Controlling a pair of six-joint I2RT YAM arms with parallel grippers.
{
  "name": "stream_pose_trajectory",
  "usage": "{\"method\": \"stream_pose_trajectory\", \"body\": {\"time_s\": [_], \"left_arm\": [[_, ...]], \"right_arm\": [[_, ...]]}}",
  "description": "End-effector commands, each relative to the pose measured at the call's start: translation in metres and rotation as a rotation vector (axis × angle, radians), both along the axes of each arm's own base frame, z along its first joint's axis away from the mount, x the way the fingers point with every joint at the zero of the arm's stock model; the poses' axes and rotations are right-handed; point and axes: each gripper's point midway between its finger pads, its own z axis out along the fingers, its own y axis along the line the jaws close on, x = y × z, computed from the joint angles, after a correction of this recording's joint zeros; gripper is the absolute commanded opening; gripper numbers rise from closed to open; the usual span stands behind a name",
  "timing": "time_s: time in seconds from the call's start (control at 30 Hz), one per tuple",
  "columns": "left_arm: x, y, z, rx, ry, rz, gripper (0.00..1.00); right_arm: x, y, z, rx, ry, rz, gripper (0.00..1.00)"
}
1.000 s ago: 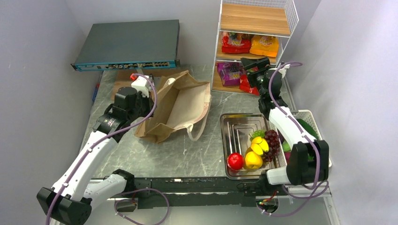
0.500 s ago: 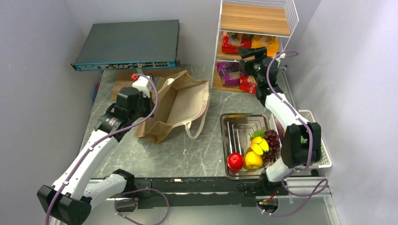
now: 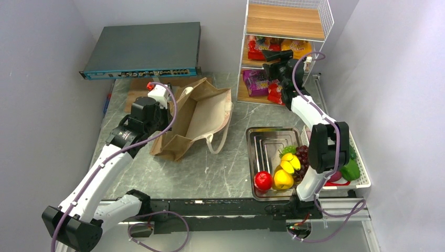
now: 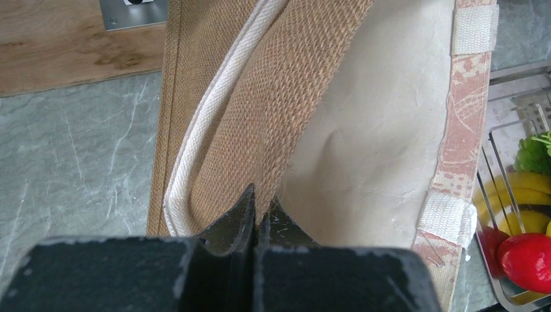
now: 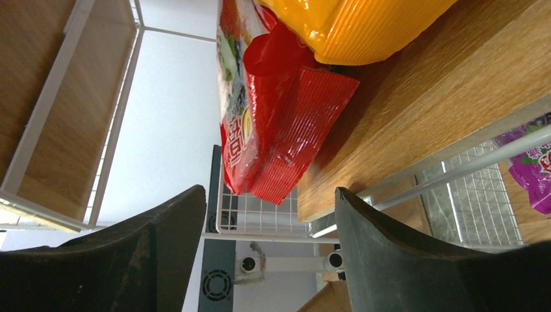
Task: Place the food into the grocery bag and tie it
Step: Pick up the snack from the shelf.
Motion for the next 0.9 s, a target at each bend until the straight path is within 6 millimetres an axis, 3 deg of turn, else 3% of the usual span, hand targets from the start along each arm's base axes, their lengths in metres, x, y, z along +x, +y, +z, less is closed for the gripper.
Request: {"method": "stream_pose_trajectory", "body": {"time_s": [0.0,0.53,0.8,0.87], "left_arm": [[0.004,-0.001,0.022,-0.009,-0.057,0.0,0.0],[0.004,0.0,0.022,-0.006,-0.061,0.0,0.0],[0.005,-0.003,0.019,-0.002,-0.049,-0.011,0.0],[0.004,-0.002,0.019,-0.001,-0.05,-0.008,0.0]], "right_arm": [[0.011,-0.001,0.029,0.054,-0.075,-0.001,0.73],[0.038,-0.012,0.016,0.101,-0.033,-0.092,0.73],[0.049,-0.01,0.011,0.134,-0.031,-0.09,0.59],[0.049,-0.008,0.009,0.13,-0.032,-0.075,0.48]]}}
